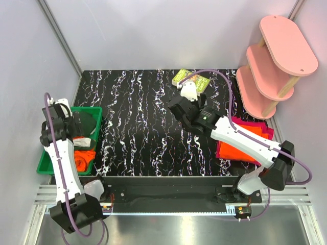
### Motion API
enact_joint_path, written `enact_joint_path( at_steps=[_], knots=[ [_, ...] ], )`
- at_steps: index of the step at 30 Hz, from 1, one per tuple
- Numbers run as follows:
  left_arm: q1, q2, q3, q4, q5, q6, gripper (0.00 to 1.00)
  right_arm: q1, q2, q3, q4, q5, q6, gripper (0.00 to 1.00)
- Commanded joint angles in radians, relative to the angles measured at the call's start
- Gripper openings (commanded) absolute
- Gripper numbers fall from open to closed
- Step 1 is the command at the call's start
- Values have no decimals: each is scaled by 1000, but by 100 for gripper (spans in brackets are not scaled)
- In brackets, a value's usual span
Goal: Fold and stack the t-shirts
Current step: Grab crumpled tshirt from bin with the left arm
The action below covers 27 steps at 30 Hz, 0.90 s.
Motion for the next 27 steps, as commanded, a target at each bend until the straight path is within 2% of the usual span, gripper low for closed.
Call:
enact_joint_path(
  at_steps=[1,3,5,8,10,13,16,21,27],
  knots=[
    [18,-36,-5,-124,77,166,70,3,34,17,-13,-19,15,100],
    [19,-61,-8,-143,68,197,67,3,43,18,-11,-19,14,100],
    [21,-55,18,-199,60,196,57,3,52,26,-13,-19,11,100],
    [39,-18,93,-303,83,168,54,3,63,38,-11,-19,1,100],
    [45,-1,149,-374,129,159,54,3,69,41,-11,-17,-2,100],
    [49,14,194,-422,125,157,57,3,77,44,-13,-17,-6,100],
    [49,60,214,-481,112,156,62,3,87,52,-13,-19,-14,100],
    [62,89,265,-584,105,226,66,3,101,72,-13,-13,-38,100],
    [62,40,167,-574,59,292,66,3,129,81,-11,-20,-42,100]
  ],
)
